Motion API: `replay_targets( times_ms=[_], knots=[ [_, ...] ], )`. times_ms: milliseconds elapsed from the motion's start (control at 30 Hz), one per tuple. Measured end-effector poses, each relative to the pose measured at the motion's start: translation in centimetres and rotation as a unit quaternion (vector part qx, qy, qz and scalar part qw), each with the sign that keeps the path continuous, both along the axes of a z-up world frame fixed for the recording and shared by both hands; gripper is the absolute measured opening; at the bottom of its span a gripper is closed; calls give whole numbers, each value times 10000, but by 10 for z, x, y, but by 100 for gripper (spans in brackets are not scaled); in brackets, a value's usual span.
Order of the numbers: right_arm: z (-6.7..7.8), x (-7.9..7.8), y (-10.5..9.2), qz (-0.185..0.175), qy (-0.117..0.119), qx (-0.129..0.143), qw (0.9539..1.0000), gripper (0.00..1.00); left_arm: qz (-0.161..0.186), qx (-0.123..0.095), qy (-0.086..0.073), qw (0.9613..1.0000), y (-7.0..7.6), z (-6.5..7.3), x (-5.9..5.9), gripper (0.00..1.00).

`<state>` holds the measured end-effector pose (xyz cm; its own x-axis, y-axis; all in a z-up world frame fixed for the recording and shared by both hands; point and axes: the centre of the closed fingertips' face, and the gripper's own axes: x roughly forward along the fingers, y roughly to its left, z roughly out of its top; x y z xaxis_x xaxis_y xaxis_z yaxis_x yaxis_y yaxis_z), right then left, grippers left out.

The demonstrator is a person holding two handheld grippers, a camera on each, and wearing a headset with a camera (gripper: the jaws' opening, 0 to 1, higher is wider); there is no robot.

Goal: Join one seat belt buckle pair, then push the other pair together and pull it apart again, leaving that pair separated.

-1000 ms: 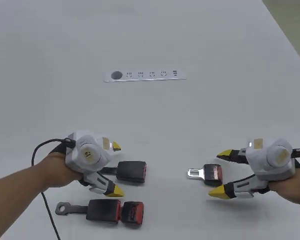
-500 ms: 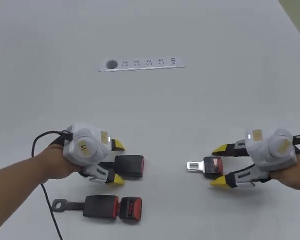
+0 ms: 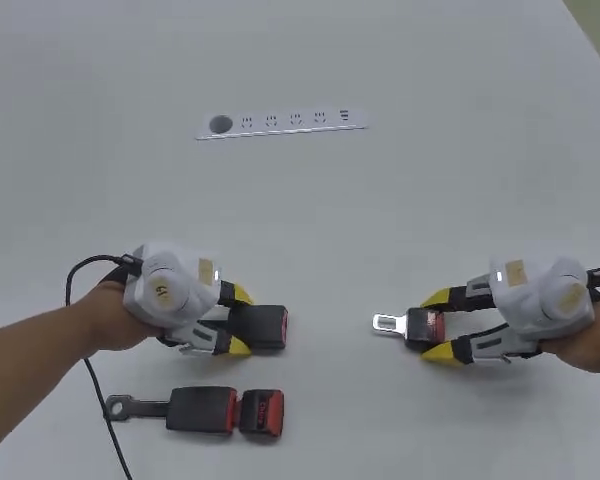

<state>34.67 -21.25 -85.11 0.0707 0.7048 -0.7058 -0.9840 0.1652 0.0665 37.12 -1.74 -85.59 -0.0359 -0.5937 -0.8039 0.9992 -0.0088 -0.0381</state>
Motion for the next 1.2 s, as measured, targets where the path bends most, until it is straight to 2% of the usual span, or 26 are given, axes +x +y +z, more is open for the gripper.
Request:
replay_targets(
  times_ms=[133, 233, 500, 700, 800, 1200],
  knots=[
    [-1, 3, -3, 36, 43, 63, 10000, 35, -208, 67, -59, 9997, 1, -1, 0, 34],
    [-1, 1, -1, 94, 75, 86, 9999, 35, -286, 107, -19, 9995, 1, -1, 1, 34],
    [3, -2, 2, 224, 146, 73, 9996, 35, -76, -22, 79, 9999, 1, 2, -1, 34],
    [5, -5, 19, 316, 132, 81, 9994, 35, 33, -77, 112, 9999, 2, 5, -4, 34],
    [3, -2, 21, 384, 146, 120, 9991, 35, 30, -59, 103, 9999, 2, 7, -5, 34],
    [-1, 2, 52, 435, 120, 143, 9989, 35, -13, 90, 107, 9999, 5, 4, -2, 34]
  ],
)
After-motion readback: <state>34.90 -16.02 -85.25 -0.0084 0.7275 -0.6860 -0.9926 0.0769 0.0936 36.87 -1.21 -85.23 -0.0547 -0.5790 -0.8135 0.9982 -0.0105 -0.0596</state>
